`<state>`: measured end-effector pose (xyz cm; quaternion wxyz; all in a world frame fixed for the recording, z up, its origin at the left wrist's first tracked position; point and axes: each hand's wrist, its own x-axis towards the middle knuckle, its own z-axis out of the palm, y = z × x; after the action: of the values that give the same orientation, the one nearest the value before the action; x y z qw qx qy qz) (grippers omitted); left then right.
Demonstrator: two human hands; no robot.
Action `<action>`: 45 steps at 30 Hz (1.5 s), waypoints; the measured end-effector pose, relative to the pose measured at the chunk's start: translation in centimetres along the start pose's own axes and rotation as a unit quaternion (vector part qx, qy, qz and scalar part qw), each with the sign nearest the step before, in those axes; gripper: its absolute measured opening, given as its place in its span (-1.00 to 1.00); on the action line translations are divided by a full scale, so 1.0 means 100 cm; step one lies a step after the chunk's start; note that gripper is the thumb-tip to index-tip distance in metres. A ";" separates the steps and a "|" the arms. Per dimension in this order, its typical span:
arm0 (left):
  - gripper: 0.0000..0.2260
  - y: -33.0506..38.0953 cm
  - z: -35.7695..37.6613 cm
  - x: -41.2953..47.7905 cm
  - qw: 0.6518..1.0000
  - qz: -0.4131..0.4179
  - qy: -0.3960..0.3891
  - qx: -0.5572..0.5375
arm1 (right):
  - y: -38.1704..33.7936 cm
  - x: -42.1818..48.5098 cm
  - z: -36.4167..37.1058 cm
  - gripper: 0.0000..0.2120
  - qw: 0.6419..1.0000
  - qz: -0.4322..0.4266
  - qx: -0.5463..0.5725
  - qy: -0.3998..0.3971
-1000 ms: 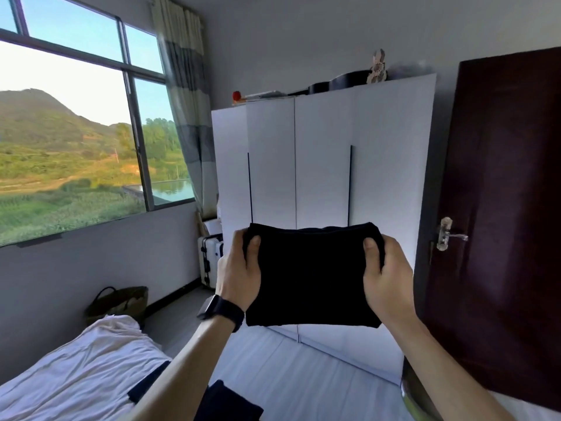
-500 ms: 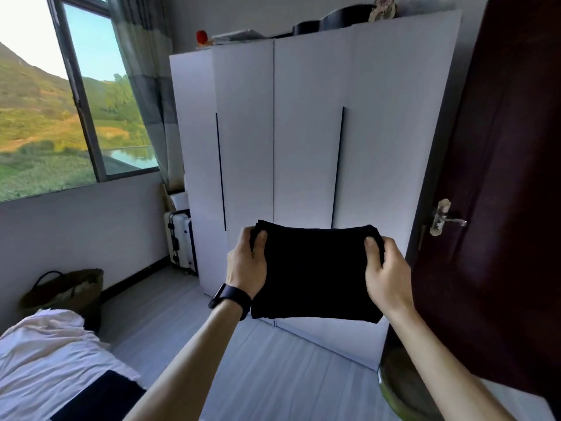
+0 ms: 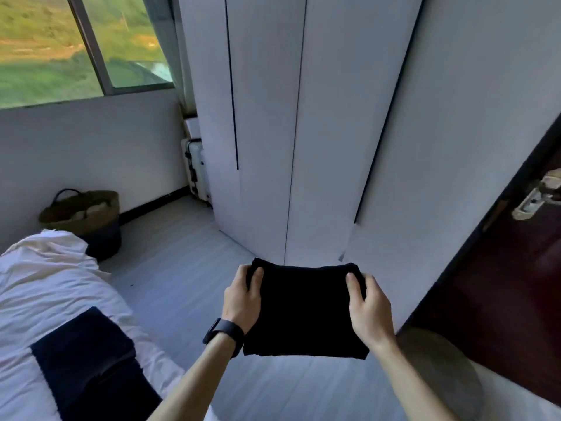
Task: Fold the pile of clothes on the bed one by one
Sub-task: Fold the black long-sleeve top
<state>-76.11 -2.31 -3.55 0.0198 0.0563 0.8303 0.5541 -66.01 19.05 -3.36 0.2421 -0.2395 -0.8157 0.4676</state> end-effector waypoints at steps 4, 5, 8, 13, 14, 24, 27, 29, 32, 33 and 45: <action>-0.94 -0.026 0.049 0.010 0.994 -0.090 0.057 -0.018 | 0.048 0.051 0.019 -0.96 0.997 0.015 0.007 -0.082; -0.93 -0.030 0.058 0.011 0.991 -0.109 0.071 -0.017 | 0.058 0.061 0.023 -0.94 0.995 0.019 0.008 -0.102; -0.93 -0.037 0.080 0.014 0.980 -0.160 0.117 -0.018 | 0.077 0.089 0.031 -0.89 0.985 0.035 0.017 -0.167; -0.88 -0.048 0.097 0.020 0.963 -0.209 0.169 -0.030 | 0.091 0.128 0.051 -0.82 0.968 0.043 0.011 -0.249; -0.91 -0.052 0.097 0.022 0.958 -0.219 0.180 -0.031 | 0.090 0.134 0.059 -0.84 0.963 0.049 0.008 -0.264; -0.98 -0.106 0.073 0.119 0.913 -0.261 0.308 -0.065 | 0.055 0.231 0.194 -0.75 0.928 -0.018 0.001 -0.373; -0.96 -0.120 0.060 0.165 0.904 -0.266 0.321 -0.088 | 0.040 0.264 0.237 -0.74 0.922 -0.038 -0.005 -0.386; -0.95 -0.123 0.051 0.196 0.898 -0.272 0.332 -0.097 | 0.026 0.286 0.262 -0.77 0.916 -0.050 -0.007 -0.398; -0.98 -0.129 0.038 0.229 0.884 -0.286 0.354 -0.109 | 0.012 0.313 0.304 -0.78 0.906 -0.064 -0.018 -0.418; -0.98 -0.133 0.033 0.238 0.879 -0.290 0.362 -0.113 | 0.009 0.319 0.320 -0.78 0.899 -0.071 -0.023 -0.431; -0.97 -0.190 -0.056 0.311 0.730 -0.398 0.537 -0.142 | -0.074 0.341 0.551 -0.78 0.748 -0.166 -0.050 -0.640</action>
<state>-108.84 -11.09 -17.98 -0.2033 -0.5894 0.5607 0.5448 -127.52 1.19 -15.59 -0.2756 0.2436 -0.8284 0.4225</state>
